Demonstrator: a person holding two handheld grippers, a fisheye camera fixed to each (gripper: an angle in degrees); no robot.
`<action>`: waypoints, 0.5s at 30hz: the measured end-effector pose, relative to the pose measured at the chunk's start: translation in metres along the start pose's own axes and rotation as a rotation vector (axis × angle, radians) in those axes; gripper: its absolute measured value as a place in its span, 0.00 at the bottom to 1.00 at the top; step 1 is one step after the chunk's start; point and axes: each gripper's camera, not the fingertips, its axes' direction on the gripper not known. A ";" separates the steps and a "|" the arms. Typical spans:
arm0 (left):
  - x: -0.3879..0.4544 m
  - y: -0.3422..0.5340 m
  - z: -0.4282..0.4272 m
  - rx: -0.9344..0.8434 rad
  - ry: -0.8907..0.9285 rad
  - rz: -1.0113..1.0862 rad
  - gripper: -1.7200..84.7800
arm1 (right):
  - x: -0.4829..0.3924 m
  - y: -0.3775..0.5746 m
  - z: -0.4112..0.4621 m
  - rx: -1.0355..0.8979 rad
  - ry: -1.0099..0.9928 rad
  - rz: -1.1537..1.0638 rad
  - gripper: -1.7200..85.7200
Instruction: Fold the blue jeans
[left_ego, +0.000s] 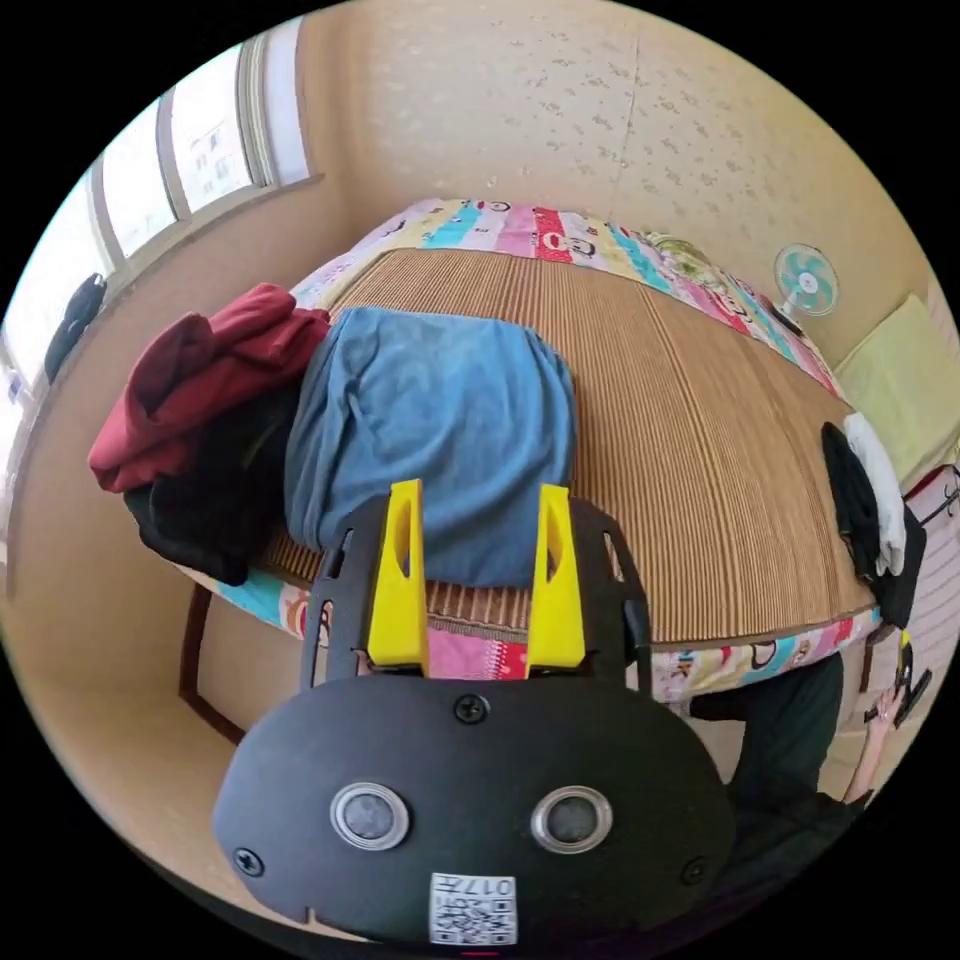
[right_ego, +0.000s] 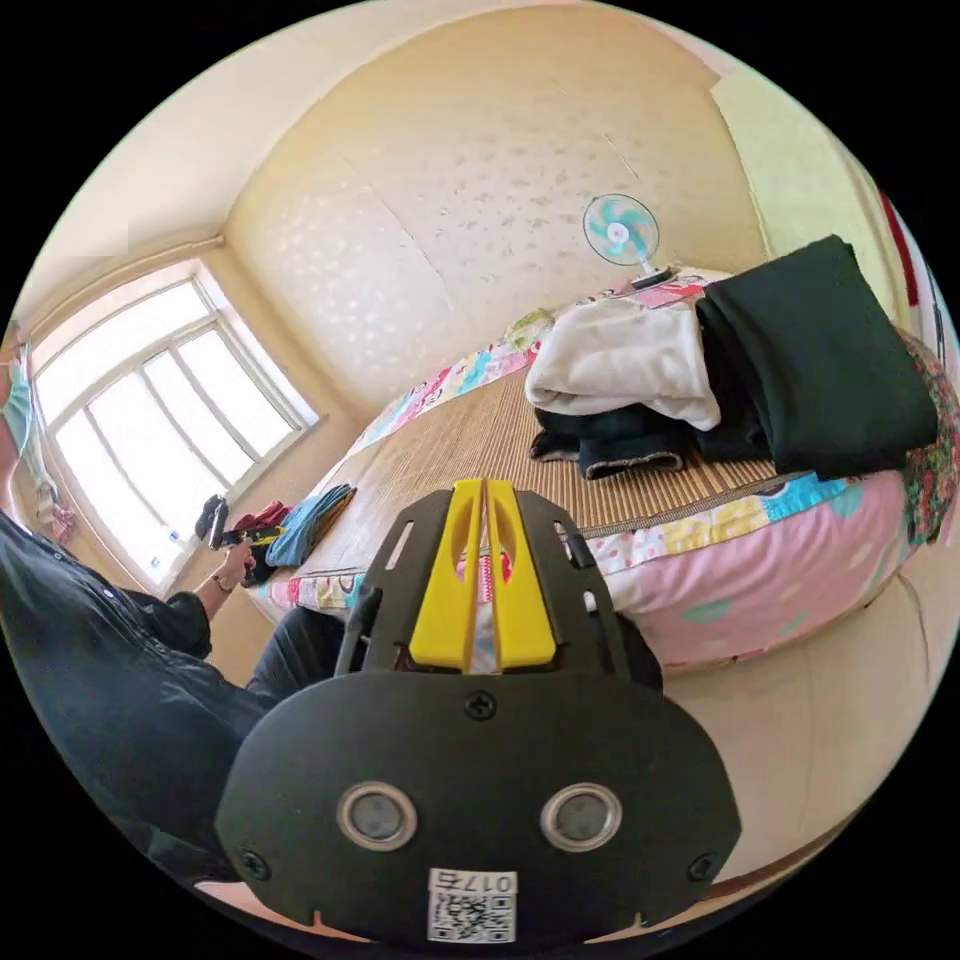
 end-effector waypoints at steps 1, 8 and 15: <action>-0.004 -0.013 0.027 -0.087 0.037 -0.076 0.17 | -0.005 -0.001 0.002 -0.006 0.007 -0.014 0.03; 0.100 0.006 -0.064 0.346 0.481 0.052 0.01 | -0.053 -0.001 0.032 -0.026 0.018 -0.074 0.02; 0.277 0.121 -0.054 0.102 0.936 0.659 0.02 | -0.083 -0.013 0.088 -0.094 -0.053 -0.114 0.02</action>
